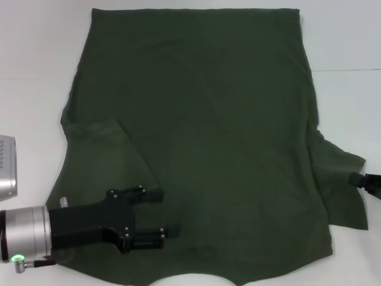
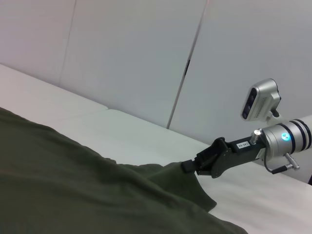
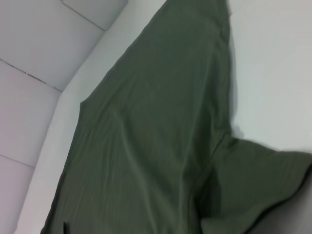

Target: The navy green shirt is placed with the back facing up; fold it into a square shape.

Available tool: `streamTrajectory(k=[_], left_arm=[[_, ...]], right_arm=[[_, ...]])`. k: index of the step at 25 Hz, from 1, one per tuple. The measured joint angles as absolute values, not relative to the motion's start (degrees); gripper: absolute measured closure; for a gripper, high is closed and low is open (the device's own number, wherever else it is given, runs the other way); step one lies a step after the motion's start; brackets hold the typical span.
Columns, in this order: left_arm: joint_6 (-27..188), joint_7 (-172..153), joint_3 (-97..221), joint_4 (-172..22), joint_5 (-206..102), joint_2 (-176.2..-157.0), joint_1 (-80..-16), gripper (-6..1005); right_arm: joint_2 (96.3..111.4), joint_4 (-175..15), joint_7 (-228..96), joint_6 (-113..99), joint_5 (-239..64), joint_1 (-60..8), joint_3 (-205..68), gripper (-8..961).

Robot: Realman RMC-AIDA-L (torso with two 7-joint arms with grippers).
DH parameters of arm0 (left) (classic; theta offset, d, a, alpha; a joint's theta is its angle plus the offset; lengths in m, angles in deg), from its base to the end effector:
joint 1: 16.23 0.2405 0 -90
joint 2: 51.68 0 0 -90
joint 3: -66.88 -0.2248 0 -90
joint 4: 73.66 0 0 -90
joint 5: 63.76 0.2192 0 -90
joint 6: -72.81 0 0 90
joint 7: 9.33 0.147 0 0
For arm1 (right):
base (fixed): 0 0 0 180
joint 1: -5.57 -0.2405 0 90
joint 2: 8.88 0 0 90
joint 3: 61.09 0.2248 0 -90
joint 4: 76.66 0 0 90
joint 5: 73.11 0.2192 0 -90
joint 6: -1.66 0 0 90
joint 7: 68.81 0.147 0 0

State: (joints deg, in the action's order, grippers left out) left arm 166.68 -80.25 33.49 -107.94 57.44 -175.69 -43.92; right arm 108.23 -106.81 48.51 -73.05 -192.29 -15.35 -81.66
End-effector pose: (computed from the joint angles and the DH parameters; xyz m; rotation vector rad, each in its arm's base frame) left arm -0.2492 0.2833 -0.0250 -2.7929 -0.6244 -0.7959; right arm 0.3604 0.2881 0.0400 -1.7704 1.8232 0.8538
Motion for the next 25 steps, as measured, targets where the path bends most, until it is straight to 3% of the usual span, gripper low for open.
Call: streamTrajectory(k=[1,8,25], left_arm=[[166.67,-80.25,33.5,-107.94,57.44,-175.69,-43.92,141],[166.68,-80.25,33.5,-107.97,57.43,-175.69,-43.97,141],[166.09,-80.25,33.64,-108.12,57.37,-175.7,-44.07,140]], right_arm=[[108.15,-106.81,48.49,-73.05,-192.29,-15.35,-81.52,946],[107.64,-107.13,47.37,-73.05,-192.29,-15.78,-78.25,943],[104.67,-107.65,47.1,-69.52,-192.45,-20.39,-77.92,937]])
